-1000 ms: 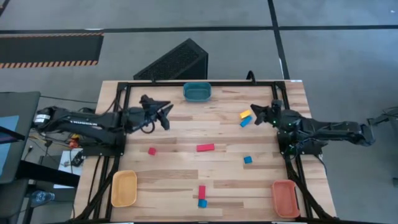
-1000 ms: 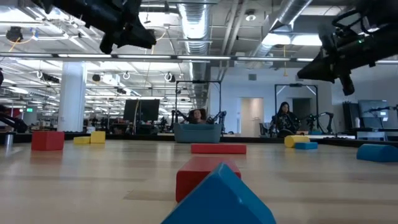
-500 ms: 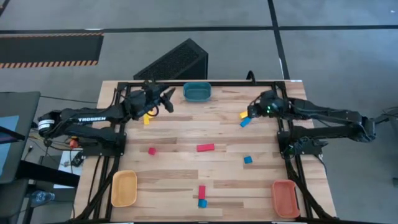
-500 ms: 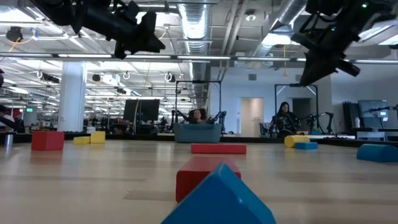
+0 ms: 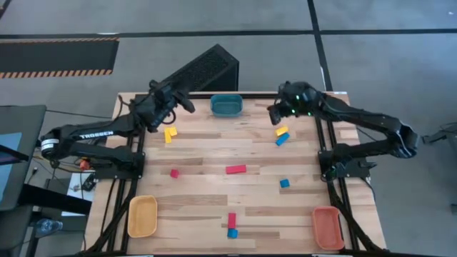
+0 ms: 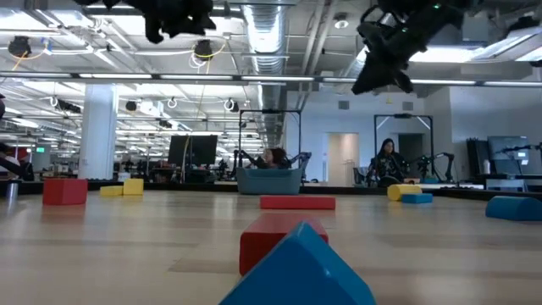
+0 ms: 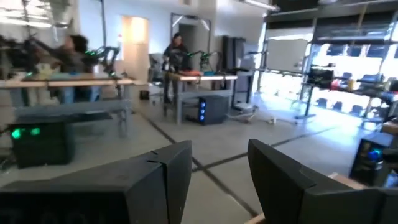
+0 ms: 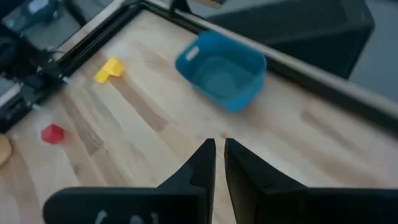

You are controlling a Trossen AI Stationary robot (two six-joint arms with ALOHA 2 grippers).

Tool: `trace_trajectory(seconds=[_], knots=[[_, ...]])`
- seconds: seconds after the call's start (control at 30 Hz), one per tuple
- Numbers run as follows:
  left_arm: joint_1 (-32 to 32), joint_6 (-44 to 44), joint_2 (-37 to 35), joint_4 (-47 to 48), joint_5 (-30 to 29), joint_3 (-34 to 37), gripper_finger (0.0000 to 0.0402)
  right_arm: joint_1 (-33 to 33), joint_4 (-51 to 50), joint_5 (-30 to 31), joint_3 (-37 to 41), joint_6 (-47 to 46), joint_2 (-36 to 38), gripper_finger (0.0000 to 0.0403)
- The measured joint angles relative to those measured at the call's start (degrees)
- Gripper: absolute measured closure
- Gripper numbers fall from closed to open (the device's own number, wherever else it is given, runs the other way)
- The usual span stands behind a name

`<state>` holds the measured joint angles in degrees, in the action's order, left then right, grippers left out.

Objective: Sort & place blocks by color
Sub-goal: Put the top left yellow block into the blue bin

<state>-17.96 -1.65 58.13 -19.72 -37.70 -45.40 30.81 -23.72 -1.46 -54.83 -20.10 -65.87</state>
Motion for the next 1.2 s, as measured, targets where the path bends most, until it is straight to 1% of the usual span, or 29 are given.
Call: trace_trajectory(seconds=[0.1,0.17,0.27,0.37,0.53,0.63,0.73,0.8,0.87,0.93,0.97,1.03,1.2], knots=[[0.4,-1.1,-0.1,3.3,2.6,-2.7,0.0254,2.4,0.3,0.1,-4.6,7.5,-3.1,0.0342],[1.8,-3.8,0.0,6.2,2.1,-3.8,0.0254,3.7,0.2,0.0,-7.6,11.1,-5.4,0.0342],[4.6,-7.3,0.0,7.9,0.4,-4.1,0.0260,4.6,-1.2,-0.2,-11.5,13.0,-8.3,0.0342],[6.7,-10.2,1.5,11.7,0.3,-4.1,0.0267,4.4,-3.2,-1.7,-13.2,15.7,-10.4,0.0342],[8.6,-12.6,6.5,21.5,0.3,-4.1,0.0274,3.4,-6.0,-1.9,-13.1,15.9,-14.4,0.0342],[8.5,-20.1,9.6,27.8,0.5,-4.1,0.0279,2.4,-7.5,-2.7,-13.1,13.9,-16.2,0.0342],[6.7,-32.5,12.4,37.8,0.4,-4.1,0.0283,0.8,-8.0,-4.5,-13.1,12.5,-17.5,0.0342],[4.3,-41.3,14.1,46.8,2.1,-4.0,0.0283,-0.6,-8.1,-4.8,-13.1,12.1,-18.1,0.0342],[1.0,-49.7,15.7,54.9,6.6,-4.0,0.0281,-1.7,-7.1,-4.9,-13.1,12.0,-18.5,0.0342],[-2.4,-56.0,17.3,62.2,12.3,-4.0,0.0276,-2.6,-6.5,-4.8,-13.1,11.7,-18.9,0.0342],[-3.8,-58.1,18.1,64.7,14.5,-4.0,0.0273,-2.8,-6.4,-4.6,-13.1,11.2,-18.9,0.0342],[-6.0,-60.1,20.0,68.0,17.3,-4.0,0.0264,-3.1,-4.8,-4.1,-13.1,10.2,-18.9,0.0342],[-9.2,-57.1,24.5,68.3,20.0,-4.0,0.0233,-3.5,-2.1,-3.3,-13.1,10.0,-19.3,0.0339]])
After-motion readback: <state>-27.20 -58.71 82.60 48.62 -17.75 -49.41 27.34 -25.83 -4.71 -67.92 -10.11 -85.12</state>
